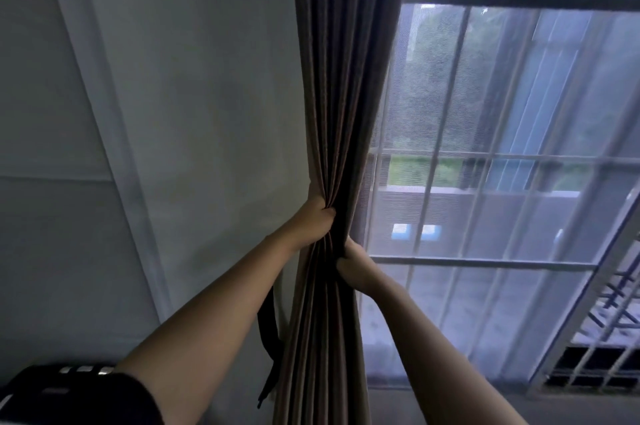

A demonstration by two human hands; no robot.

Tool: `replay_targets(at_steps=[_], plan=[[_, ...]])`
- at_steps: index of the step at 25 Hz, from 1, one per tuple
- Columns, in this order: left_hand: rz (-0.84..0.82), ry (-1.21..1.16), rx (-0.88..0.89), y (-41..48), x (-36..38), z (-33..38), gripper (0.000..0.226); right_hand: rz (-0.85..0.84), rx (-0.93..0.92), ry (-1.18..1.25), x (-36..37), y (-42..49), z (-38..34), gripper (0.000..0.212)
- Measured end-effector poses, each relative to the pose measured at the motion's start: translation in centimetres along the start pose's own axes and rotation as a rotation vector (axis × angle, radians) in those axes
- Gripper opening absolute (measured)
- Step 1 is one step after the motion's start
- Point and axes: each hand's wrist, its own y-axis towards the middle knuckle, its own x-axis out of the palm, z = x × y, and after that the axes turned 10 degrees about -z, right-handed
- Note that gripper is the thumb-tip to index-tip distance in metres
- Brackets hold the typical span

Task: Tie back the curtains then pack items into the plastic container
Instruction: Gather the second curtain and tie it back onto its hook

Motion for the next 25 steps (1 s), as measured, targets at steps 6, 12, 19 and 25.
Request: replay_targets(at_steps=[6,12,19,25], plan=[[-0.093,-0.173,0.01,-0.8,-0.1,0.7,0.034,-0.034,-0.106,0.004,2.5,1.0,0.4,0.1],[0.127,0.071,-0.029,-1.1,1.1,2.1,0.051,-0.013,-0.164,0.307,2.2,0.9,0.3,0.068],[0.054,0.027,0.016,-1.6,1.2,2.3,0.055,0.219,-0.002,0.66,-1.6,2.3,0.0,0.02],[-0.017,0.014,-0.016,-1.7,-0.9,0.9,0.056,0.177,0.084,0.184,-3.9,4.8,0.3,0.104]])
